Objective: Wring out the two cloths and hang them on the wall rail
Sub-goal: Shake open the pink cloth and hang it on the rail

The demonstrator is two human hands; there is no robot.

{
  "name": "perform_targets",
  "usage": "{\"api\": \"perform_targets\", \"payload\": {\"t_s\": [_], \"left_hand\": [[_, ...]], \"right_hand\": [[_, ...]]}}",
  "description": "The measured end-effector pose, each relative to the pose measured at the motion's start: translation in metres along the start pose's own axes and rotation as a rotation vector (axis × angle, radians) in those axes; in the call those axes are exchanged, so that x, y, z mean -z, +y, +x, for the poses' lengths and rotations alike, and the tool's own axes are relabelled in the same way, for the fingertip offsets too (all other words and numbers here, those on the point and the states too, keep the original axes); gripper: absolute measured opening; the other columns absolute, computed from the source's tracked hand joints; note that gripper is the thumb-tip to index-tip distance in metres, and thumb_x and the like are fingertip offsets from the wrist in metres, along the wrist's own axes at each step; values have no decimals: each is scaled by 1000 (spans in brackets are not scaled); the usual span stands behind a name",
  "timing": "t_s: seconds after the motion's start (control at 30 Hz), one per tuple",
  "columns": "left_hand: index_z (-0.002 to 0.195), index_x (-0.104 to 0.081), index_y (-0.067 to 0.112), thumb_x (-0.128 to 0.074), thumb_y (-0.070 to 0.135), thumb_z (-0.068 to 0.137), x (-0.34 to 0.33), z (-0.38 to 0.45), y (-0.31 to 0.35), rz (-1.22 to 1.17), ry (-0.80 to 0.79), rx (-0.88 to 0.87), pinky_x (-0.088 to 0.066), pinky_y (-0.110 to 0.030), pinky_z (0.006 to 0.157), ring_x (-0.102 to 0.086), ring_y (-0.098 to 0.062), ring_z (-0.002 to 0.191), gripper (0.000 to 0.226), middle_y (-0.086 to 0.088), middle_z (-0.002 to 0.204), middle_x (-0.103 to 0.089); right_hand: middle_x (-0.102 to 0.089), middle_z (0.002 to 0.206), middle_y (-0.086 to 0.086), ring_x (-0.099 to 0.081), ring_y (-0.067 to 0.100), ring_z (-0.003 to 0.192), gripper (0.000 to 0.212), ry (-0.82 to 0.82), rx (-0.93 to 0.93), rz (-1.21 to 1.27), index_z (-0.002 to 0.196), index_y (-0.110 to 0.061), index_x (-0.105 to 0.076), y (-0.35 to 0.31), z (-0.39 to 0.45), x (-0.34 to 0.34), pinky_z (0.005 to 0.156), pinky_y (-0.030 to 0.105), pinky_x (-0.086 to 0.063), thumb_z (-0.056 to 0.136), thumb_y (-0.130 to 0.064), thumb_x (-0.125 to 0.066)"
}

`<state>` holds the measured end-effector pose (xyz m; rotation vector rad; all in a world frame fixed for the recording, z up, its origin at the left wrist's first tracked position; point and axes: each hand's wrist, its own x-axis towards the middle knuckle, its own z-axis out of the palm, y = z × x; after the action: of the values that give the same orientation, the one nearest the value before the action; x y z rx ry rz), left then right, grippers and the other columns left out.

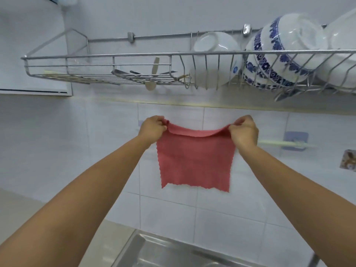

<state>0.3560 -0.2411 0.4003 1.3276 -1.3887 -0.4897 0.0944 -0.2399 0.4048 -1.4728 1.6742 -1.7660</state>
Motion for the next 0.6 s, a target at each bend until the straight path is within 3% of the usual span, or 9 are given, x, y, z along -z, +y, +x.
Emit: {"api": "perform_targets", "payload": {"t_s": [0.07, 0.13, 0.23, 0.33, 0.43, 0.6], "left_hand": [[138, -48, 11, -48, 5, 93, -7, 7, -11, 200, 10, -72, -43, -20, 90, -58, -20, 117, 45, -4, 128, -63], [140, -44, 18, -41, 8, 95, -10, 14, -22, 377, 56, -136, -50, -29, 88, -62, -24, 109, 47, -5, 123, -65], [138, -37, 18, -41, 14, 96, -13, 19, -32, 597, 120, -251, -55, -40, 71, -66, -32, 87, 43, -11, 101, -71], [121, -44, 6, -45, 22, 97, -17, 22, -39, 757, 202, -428, -45, -35, 60, -65, -36, 72, 29, -15, 82, -71], [106, -54, 7, -38, 33, 99, -19, 27, -48, 896, 211, -589, -44, -38, 70, -64, -34, 73, 31, -14, 82, -70], [112, -49, 14, -20, 52, 95, -19, 28, -50, 964, 142, -560, -43, -43, 83, -64, -29, 82, 51, -7, 93, -66]], "right_hand": [[-61, 91, 6, -58, 26, 78, 15, -9, 137, -126, 101, -11, -53, 7, -3, -6, 66, 33, -49, 87, -14, -55], [-61, 91, 2, -59, 27, 77, 17, -12, 281, -302, 105, -15, -48, 12, -6, -11, 66, 37, -52, 89, -20, -53], [-60, 85, 2, -56, 26, 67, 22, -11, 501, -532, 110, -14, -41, 23, -8, -18, 55, 33, -45, 94, -25, -50], [-60, 88, 8, -51, 26, 64, 26, 49, 631, -652, 108, -8, -45, 34, -6, -20, 53, 31, -36, 97, -30, -46], [-60, 94, 9, -47, 23, 68, 31, 40, 621, -725, 100, -8, -56, 37, 0, -22, 60, 33, -36, 100, -35, -41], [-65, 82, 9, -58, 29, 74, 47, 21, 671, -798, 97, -10, -61, 39, -3, -22, 77, 40, -41, 101, -41, -27]]}}
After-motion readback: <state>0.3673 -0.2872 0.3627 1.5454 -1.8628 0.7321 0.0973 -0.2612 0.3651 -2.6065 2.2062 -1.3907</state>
